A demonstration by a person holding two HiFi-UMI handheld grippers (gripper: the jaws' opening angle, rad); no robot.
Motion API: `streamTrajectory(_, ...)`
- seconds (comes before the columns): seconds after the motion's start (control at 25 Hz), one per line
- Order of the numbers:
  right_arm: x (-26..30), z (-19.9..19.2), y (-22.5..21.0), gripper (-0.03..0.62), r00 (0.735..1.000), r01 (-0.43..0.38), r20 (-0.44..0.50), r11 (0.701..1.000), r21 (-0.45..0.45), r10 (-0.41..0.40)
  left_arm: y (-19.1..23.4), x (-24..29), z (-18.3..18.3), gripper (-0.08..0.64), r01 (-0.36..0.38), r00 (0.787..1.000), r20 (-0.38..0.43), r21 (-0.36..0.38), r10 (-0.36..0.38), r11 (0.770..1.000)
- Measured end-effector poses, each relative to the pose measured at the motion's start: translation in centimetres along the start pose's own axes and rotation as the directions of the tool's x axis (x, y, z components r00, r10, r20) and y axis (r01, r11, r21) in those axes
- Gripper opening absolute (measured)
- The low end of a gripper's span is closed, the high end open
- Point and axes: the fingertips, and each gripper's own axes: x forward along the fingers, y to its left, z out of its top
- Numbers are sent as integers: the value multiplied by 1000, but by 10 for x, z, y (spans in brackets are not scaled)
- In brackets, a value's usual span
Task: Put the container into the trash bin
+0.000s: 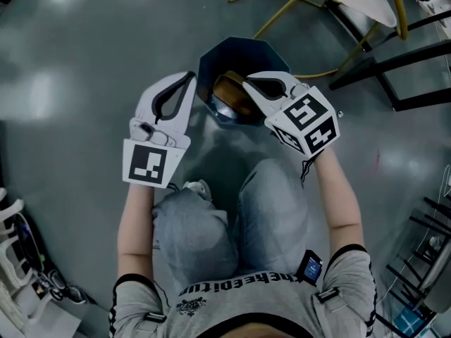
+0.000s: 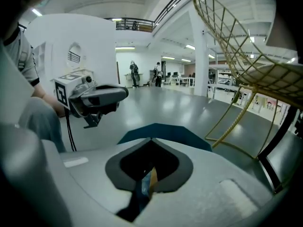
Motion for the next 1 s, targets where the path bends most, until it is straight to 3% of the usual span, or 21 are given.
streamTrajectory(0.2, -21, 8, 2, 2, 990, 54, 127, 997, 46, -60, -1, 1, 3, 20, 5, 1000, 5, -9, -5, 1000)
streamTrajectory(0.48, -50, 32, -3, 2, 941, 119, 310, 990, 78, -137, 0, 5, 10, 20, 17, 1000, 0, -23, -17, 1000)
streamTrajectory(0.64, -64, 50, -3, 2, 911, 181, 366, 981, 63, -191, 6, 4, 22, 20, 17, 1000, -19, -50, -18, 999)
streamTrajectory(0.84, -88, 80, 4, 2, 863, 217, 441, 969, 117, -246, 17, 2, 50, 20, 21, 999, -38, -72, -24, 997)
streamTrajectory(1.0, -109, 101, 12, 2, 856, 216, 445, 964, 156, -264, 22, -5, 82, 20, 21, 999, -27, -91, -24, 996)
